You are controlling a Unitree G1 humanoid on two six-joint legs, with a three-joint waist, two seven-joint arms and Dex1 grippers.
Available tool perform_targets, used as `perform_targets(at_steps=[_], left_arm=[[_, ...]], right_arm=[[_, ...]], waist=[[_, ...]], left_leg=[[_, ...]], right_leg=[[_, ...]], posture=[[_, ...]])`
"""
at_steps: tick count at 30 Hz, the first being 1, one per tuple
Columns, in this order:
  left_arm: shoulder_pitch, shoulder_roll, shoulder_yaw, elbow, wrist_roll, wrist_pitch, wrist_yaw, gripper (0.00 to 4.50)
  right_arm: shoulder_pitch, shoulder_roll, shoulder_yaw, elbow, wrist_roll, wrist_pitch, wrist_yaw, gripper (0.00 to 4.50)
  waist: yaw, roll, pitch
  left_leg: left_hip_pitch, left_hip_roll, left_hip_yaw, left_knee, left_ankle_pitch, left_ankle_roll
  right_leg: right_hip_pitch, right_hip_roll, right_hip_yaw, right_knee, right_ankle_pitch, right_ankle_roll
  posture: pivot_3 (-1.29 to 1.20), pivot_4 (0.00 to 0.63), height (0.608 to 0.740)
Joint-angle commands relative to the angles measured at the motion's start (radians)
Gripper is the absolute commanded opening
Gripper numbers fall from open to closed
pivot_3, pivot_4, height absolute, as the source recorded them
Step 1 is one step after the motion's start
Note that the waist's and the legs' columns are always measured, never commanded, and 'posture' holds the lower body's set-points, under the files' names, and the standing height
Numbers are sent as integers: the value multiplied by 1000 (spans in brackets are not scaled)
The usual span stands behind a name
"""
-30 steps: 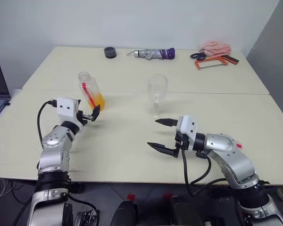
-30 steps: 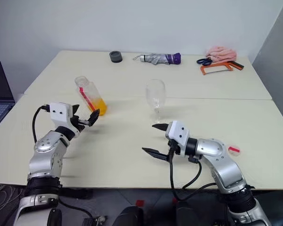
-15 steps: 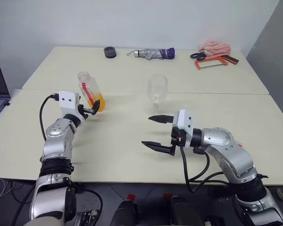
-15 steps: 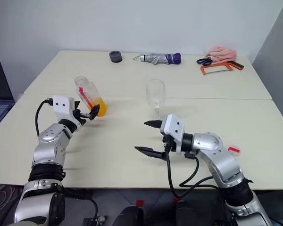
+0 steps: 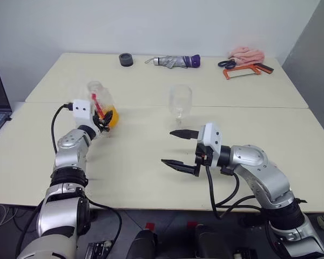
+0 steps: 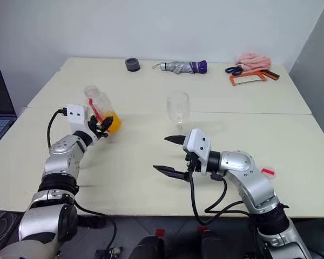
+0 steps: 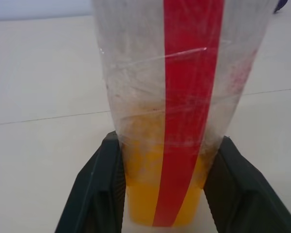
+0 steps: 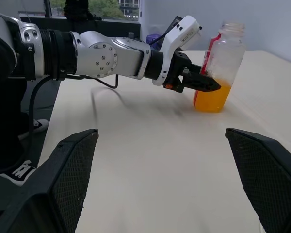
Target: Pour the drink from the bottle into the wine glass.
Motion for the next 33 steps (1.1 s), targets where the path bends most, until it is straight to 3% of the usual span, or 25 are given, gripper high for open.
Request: perform_targets(at_steps=[1,4,10,15,33], left_arm=[[-32,18,-5,6,13,-44,-8,1653],[-21,9,-16,-22,17,-60,-16,1653],[29,-14,-99,-246,59,-62,-47,1653],[-14,-5,-191,-357,143,-77,-55,1653],[-340,47,-426,3,522,-551,97,1653]], right_arm=[[-11,-1,-13,-45,8,-4,-11,4500],[-5,-5,-18,-52,4,-7,-22,4500],[22,-13,-98,-105,35,23,-93,4500],[46,10,-173,-145,70,69,-183,4500],[58,60,-214,-104,-34,-10,-379,4500]], waist=[[0,0,0],[0,0,0],[1,0,0],[2,-1,0],[1,-1,1]], left_leg=[[0,0,0,0,0,0],[0,0,0,0,0,0],[-3,1,-1,1,2,-3],[-4,0,-2,1,2,-4],[-5,-2,0,1,1,-1]], right_leg=[[0,0,0,0,0,0],[0,0,0,0,0,0],[-1,-1,0,0,0,0],[-2,-2,-1,0,0,0],[-2,1,-1,0,0,0]], posture=[[0,150,740],[0,150,740],[0,150,740],[0,150,740],[0,150,740]])
